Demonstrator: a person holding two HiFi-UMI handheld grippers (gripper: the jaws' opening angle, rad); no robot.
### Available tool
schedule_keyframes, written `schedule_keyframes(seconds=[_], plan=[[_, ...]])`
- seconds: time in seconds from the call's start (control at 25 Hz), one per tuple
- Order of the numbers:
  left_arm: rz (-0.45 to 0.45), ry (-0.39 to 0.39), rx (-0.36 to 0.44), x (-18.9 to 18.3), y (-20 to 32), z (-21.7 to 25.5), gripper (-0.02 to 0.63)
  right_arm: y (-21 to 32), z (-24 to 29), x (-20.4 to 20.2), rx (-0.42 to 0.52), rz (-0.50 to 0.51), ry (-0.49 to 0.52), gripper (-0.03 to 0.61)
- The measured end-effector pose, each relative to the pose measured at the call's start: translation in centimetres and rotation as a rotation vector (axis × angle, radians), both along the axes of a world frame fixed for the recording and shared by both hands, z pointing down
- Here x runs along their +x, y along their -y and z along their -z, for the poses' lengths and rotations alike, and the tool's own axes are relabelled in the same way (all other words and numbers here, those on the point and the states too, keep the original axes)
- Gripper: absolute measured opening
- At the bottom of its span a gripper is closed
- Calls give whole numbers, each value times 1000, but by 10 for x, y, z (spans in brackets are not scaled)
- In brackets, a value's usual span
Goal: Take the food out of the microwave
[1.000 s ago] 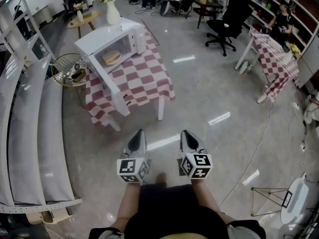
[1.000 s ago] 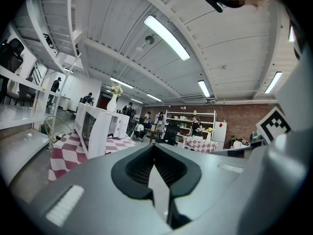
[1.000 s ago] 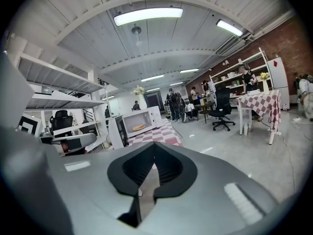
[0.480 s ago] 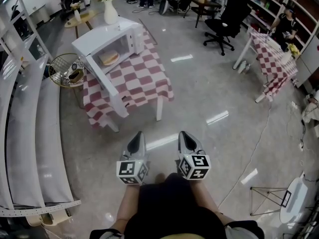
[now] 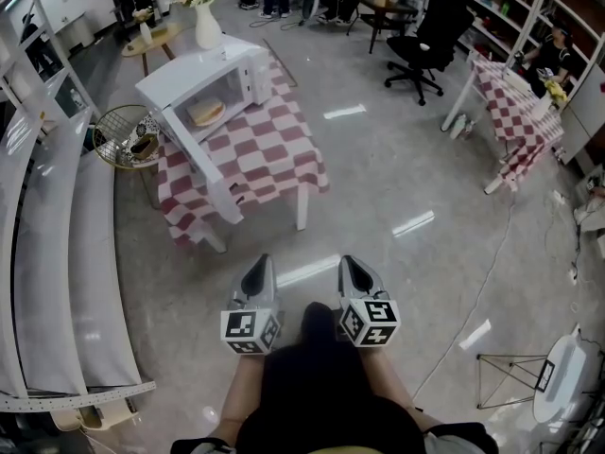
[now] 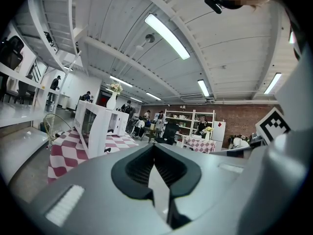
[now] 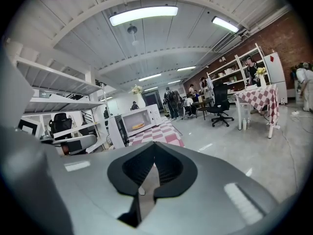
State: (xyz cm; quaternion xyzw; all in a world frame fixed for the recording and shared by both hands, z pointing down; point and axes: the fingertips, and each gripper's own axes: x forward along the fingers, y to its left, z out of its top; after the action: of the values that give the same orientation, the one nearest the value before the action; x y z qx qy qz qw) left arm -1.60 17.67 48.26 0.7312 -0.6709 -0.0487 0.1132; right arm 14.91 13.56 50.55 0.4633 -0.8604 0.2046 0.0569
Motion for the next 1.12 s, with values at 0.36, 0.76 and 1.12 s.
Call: schedule_keyframes(seconds=[0.36,0.76,1.12], plan=[[22,-5,-6,-5,1,-3,8,1,-1,-1,3,-19,20,0],[11,-13,6,2,36,0,8,34,5,-5,20,-1,-8,0],[10,-17,-5,0,75,-1,8,74,6,-10,5,12,-21,0]])
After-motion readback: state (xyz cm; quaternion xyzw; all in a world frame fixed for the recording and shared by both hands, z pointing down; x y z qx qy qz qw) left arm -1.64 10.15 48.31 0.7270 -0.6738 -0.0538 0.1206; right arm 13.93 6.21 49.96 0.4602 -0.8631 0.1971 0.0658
